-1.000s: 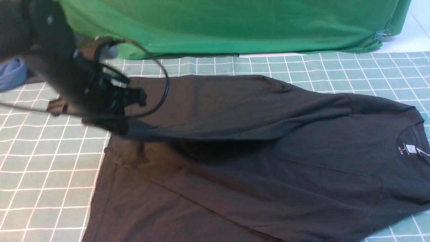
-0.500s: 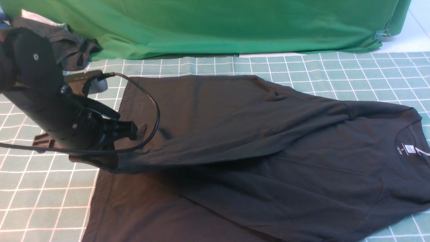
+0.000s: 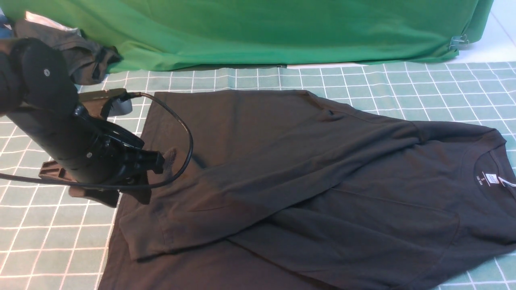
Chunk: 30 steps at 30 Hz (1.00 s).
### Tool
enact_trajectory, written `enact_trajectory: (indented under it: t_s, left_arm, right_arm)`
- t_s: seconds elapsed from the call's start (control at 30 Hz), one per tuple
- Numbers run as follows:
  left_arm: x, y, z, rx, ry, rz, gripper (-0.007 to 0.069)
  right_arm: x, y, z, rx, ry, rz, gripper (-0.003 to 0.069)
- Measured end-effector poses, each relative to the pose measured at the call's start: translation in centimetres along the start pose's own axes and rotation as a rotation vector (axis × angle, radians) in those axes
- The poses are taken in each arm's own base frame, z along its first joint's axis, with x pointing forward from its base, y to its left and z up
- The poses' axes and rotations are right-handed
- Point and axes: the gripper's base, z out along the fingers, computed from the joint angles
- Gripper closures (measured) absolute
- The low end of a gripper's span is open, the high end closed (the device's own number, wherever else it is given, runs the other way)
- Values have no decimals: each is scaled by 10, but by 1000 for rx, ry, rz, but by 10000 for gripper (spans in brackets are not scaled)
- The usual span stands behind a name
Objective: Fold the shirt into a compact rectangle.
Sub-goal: 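Fold the left side of the dark shirt inward over its body with the left gripper, then grasp the near edge of the shirt at its hem and shoulder corners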
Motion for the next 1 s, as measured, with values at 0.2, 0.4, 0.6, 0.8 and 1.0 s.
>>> enact_trajectory:
  t_s: [0.2,0.4,0.6,0.8,1.0]
  left_arm:
    - [1,1,0,-9,8,6,118]
    - [6,-1,-2,8,50,54,371]
    - [13,-5,-29,47,-54,85,608]
    - [22,-9,-49,93,-110,77,624]
    - [25,-10,-49,99,-74,86,624]
  right_arm:
    - [-29,1,21,8,120,-11,638]
    - [-71,-6,55,2,252,-13,638]
    - [-107,-32,108,-122,330,107,628]
    - [-125,-41,184,-160,407,133,416]
    - [-128,-38,246,-181,443,84,257]
